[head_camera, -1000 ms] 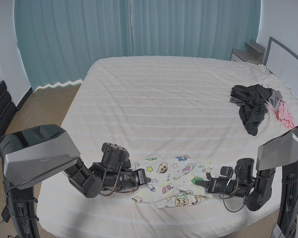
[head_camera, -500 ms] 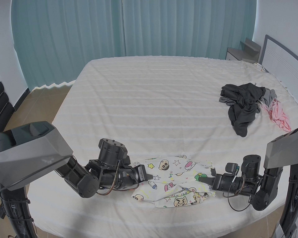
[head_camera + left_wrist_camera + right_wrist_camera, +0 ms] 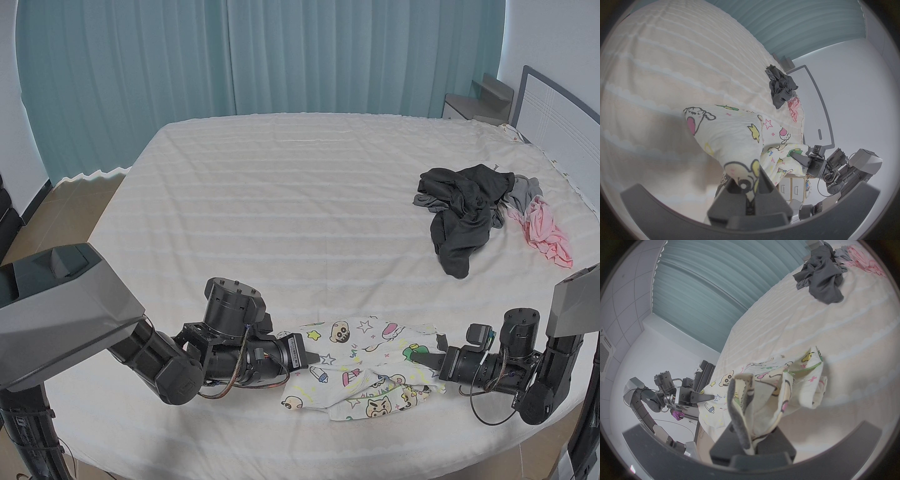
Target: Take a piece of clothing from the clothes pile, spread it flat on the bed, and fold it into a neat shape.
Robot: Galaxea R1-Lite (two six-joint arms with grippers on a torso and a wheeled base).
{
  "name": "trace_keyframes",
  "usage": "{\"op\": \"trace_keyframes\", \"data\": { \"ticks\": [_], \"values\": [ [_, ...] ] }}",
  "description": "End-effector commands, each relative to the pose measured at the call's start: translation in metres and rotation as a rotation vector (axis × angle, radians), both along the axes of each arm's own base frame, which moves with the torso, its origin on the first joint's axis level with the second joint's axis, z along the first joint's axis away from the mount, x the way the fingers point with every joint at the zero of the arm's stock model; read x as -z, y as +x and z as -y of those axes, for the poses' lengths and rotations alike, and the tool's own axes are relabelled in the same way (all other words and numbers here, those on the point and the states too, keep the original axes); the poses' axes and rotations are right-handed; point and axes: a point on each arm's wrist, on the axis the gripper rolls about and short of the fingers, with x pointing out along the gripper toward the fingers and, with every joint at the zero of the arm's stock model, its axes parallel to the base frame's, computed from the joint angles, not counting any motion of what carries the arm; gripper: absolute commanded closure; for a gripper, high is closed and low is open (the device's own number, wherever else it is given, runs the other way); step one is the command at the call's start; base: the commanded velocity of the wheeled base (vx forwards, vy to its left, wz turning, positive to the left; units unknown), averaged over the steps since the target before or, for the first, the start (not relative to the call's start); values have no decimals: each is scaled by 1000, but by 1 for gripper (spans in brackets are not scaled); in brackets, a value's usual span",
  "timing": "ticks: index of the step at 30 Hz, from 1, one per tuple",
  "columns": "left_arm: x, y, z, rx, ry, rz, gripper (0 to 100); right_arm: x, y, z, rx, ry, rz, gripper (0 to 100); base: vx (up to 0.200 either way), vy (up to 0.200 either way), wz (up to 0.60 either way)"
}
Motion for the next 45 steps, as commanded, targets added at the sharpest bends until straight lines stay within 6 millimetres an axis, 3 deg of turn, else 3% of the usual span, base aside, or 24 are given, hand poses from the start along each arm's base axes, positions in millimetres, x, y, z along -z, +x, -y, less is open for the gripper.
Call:
{"op": "trace_keyframes", "data": {
  "ticks": [1,10,18,33,34,45],
  "values": [
    [7,1,1,-4,17,-9,100,2,-3,1,-3,-9,-3,100,0,-200,0],
    [23,0,-1,-14,68,-57,100,33,-7,2,-41,-109,-67,100,0,-22,0],
    [34,-6,-8,19,219,-84,100,44,-8,1,-47,-123,-109,100,0,0,0],
    [39,-9,-8,20,277,-129,100,64,-17,2,-77,-173,-187,100,0,0,0],
    [39,-10,-8,22,279,-131,0,66,-17,1,-80,-174,-189,0,0,0,0],
    [30,-9,-12,20,353,-235,0,61,-18,6,-86,-206,-147,0,0,0,0]
  ]
}}
